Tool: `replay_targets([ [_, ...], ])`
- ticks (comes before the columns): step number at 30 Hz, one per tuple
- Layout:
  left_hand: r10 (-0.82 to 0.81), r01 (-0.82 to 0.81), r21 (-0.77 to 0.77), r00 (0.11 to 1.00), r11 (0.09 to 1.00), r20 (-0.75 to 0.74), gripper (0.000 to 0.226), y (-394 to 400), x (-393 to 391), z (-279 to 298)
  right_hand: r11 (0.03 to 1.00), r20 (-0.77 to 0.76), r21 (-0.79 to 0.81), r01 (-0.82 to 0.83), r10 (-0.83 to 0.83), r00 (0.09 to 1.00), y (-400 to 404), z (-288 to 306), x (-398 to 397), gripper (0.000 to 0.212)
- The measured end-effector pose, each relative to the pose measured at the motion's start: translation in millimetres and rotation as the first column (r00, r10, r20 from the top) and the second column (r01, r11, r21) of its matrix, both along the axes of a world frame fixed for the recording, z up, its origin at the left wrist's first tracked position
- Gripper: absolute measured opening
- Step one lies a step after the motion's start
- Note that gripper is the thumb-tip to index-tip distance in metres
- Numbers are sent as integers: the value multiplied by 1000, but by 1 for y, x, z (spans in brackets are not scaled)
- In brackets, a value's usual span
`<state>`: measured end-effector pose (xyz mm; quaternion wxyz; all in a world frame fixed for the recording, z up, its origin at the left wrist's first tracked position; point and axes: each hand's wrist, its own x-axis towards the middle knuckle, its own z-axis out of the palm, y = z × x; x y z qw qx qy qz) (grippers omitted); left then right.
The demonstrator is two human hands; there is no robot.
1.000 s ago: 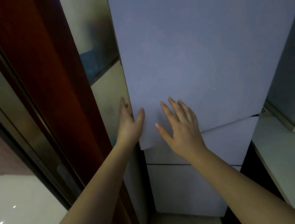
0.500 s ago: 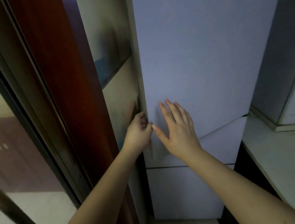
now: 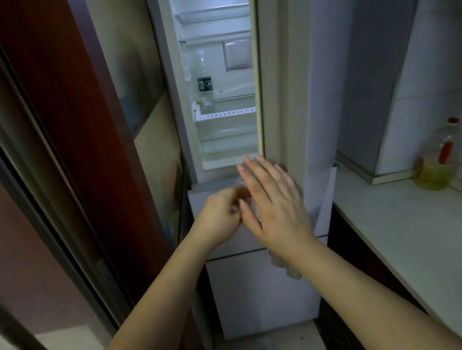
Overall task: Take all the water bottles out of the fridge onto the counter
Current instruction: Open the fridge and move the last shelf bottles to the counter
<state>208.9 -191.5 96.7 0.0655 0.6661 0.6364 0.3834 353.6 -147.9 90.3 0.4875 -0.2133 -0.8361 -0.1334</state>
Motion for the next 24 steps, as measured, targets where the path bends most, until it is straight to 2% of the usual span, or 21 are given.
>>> replay_targets([
  [4,-67,68,-20,997,997,28,23,10,19,-16,973,48,63,222,-225,973,4,-3,42,59],
  [8,-107,107,-20,994,994,25,23,24,44,-23,921,31,26,388,-389,921,6,-5,72,66],
  [12,-104,103,23,994,994,27,22,38,63,-27,895,-12,-48,444,-445,895,7,-9,90,72],
  [16,-19,11,71,994,997,110,18,51,71,-34,878,-11,-79,471,-474,881,17,-16,106,74],
  [18,20,-29,64,991,998,130,17,57,76,-36,901,67,-96,424,-419,906,25,-21,111,72],
  [20,34,-42,57,989,997,141,17,63,82,-38,911,209,-169,376,-340,917,32,-27,112,68],
  [22,37,-43,42,991,998,127,17,70,90,-38,880,349,-264,396,-295,889,40,-32,112,58],
  [24,47,-51,33,992,998,119,17,79,98,-38,844,431,-288,452,-307,848,50,-37,118,50],
])
